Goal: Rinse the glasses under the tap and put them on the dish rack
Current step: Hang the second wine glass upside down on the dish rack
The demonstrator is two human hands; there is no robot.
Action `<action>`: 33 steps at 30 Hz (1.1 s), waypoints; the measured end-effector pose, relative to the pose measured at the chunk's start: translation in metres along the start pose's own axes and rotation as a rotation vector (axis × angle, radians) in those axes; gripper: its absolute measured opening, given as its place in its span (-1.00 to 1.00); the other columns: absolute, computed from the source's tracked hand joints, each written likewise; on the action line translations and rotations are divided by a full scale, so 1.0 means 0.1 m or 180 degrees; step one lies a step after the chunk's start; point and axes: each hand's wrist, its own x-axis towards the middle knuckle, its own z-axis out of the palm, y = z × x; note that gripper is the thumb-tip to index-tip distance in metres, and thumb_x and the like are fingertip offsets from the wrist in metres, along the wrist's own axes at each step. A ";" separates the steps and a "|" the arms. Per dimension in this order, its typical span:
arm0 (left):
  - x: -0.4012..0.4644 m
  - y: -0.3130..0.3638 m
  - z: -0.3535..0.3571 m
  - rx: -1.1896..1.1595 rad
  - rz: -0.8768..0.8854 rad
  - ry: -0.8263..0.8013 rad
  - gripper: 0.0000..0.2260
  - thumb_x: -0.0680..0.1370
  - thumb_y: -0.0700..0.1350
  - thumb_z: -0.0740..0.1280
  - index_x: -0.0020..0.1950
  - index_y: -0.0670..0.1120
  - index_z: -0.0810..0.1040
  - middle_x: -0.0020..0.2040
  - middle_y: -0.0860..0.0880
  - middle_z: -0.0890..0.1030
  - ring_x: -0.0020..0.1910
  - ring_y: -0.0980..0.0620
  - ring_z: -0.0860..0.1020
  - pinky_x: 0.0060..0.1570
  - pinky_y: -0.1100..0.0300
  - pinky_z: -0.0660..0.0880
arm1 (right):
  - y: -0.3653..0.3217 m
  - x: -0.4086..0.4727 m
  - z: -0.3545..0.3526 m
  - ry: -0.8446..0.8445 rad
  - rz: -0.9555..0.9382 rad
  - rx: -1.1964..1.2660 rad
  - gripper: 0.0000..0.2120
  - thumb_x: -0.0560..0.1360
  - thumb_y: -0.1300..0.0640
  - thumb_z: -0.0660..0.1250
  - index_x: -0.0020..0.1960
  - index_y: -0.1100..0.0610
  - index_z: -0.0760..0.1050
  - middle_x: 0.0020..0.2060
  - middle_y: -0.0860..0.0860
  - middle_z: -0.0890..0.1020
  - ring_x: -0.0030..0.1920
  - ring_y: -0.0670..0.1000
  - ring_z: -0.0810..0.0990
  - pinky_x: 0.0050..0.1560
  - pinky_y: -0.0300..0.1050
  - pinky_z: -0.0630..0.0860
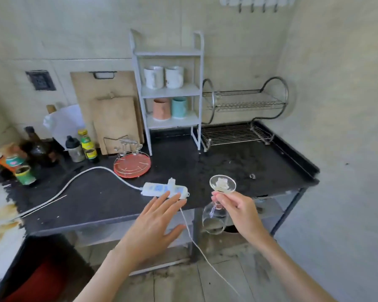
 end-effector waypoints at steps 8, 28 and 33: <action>1.83 0.21 0.04 -0.0107 0.0612 0.0166 -0.32 0.51 0.36 -0.22 0.45 0.03 0.28 0.46 0.04 0.30 0.46 0.01 0.19 0.41 -0.04 0.08 | 0.18 1.22 -1.03 0.0483 0.0016 -0.0051 -0.85 0.53 0.18 0.30 -0.08 0.02 0.63 -0.21 -0.07 0.69 -0.16 -0.19 0.65 -0.07 -0.35 0.52; 5.34 -0.12 0.17 0.0417 -0.0337 0.0305 -0.50 0.63 0.11 0.03 0.53 0.05 -0.03 0.55 0.00 -0.03 0.52 -0.01 -0.17 0.40 0.15 -0.28 | 0.59 5.17 -2.29 0.0125 -0.0597 -0.0614 -0.74 0.54 0.03 0.25 0.05 0.17 0.61 -0.41 0.00 0.61 -0.57 -0.16 0.30 -0.41 -0.19 0.35; 5.70 -0.10 0.37 0.0656 -0.0422 0.0134 -0.50 0.55 0.12 0.00 0.48 0.02 0.19 0.50 -0.07 0.20 0.47 -0.07 0.02 0.38 -0.02 -0.05 | 0.83 5.97 -2.26 -0.0045 -0.0584 -0.0716 -0.74 0.55 0.02 0.26 -0.06 0.16 0.64 -0.54 -0.06 0.53 -0.62 -0.18 0.30 -0.48 -0.35 0.27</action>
